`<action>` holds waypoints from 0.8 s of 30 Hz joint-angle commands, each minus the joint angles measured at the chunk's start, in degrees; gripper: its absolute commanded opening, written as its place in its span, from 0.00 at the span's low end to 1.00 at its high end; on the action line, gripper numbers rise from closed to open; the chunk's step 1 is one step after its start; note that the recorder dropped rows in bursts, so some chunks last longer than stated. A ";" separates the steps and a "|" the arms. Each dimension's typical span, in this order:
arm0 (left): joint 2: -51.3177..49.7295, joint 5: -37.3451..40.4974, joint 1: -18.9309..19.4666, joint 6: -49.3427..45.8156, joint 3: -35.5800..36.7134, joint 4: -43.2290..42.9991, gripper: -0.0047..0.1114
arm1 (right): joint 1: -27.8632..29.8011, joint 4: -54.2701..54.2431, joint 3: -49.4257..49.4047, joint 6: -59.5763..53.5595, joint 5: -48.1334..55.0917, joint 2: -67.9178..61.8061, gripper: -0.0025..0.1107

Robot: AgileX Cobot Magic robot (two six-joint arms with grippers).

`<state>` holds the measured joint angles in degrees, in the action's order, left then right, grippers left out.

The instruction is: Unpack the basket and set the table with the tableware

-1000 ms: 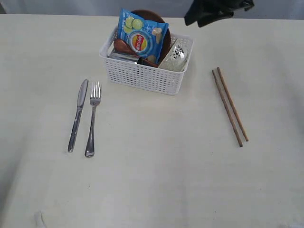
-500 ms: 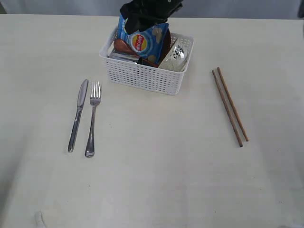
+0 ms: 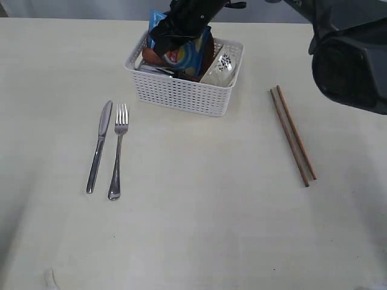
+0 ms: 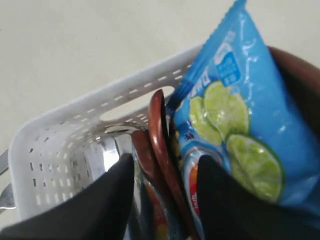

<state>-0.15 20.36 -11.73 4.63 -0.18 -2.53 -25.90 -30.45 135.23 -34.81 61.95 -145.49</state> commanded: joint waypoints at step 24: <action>0.15 -0.61 -0.29 0.24 0.18 -0.47 0.04 | 9.89 4.78 -0.42 0.41 8.02 2.29 0.28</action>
<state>-0.15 20.36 -11.73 4.63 -0.18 -2.53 -17.23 -28.39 136.06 -34.88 70.30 -144.52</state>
